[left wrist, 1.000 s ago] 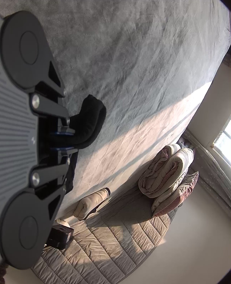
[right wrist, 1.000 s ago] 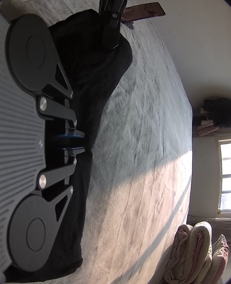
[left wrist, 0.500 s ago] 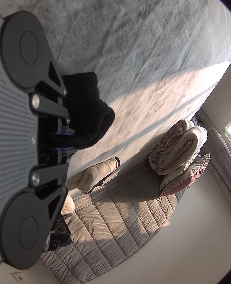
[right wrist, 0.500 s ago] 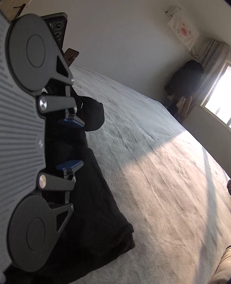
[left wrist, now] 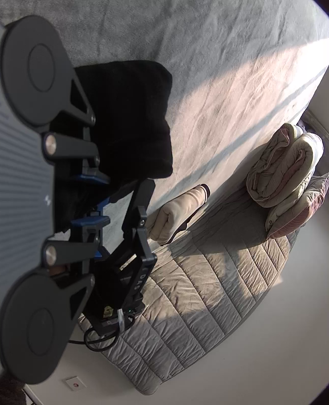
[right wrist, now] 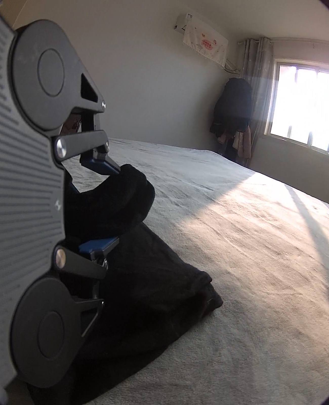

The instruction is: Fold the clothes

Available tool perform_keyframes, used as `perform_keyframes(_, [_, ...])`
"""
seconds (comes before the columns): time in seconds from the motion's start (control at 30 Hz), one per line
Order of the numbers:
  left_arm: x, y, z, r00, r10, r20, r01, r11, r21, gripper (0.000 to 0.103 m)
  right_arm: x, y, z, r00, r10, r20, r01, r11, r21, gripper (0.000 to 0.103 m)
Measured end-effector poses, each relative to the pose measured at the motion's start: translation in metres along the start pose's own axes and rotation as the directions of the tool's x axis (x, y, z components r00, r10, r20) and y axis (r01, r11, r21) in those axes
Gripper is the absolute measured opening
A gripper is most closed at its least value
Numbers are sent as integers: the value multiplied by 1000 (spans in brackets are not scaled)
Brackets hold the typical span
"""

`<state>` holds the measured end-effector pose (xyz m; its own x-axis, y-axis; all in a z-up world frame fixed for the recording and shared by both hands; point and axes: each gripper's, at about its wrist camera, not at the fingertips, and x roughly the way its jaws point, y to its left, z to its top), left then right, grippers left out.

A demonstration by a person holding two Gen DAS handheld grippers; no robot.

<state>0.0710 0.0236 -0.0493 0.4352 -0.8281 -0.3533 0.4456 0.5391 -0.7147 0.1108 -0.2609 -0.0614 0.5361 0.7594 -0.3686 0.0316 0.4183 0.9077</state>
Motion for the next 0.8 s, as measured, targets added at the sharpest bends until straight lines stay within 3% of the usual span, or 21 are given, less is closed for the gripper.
perform_keyframes(0.1, [-17,-3,4,999,-10,50,8,999,38,26,2,5,-1,1000,-14,-1,14,1000,-17,58])
perform_keyframes(0.2, [-32,2,9,991,65,118,-71,997,45,26,5,9,-2,1000,-29,-1,29,999,-34,57])
perform_keyframes(0.27, [-35,7,13,978,151,145,-160,986,50,23,6,12,-2,999,-38,-1,38,998,-45,57])
perform_keyframes(0.33, [-33,12,15,965,215,149,-225,973,51,21,9,16,-3,999,-51,-1,51,997,-61,50])
perform_keyframes(0.43, [-28,17,14,951,266,156,-276,960,48,21,22,23,-7,994,-108,-14,105,983,-151,19])
perform_keyframes(0.47, [-26,18,13,947,278,163,-289,956,48,20,24,24,-8,992,-122,-6,119,977,-179,15])
perform_keyframes(0.63, [-23,19,10,932,306,196,-322,945,61,20,16,22,-2,993,-112,36,117,974,-194,14])
perform_keyframes(0.8, [-20,16,8,934,281,219,-302,951,63,20,-1,21,9,995,-77,57,84,986,-144,14])
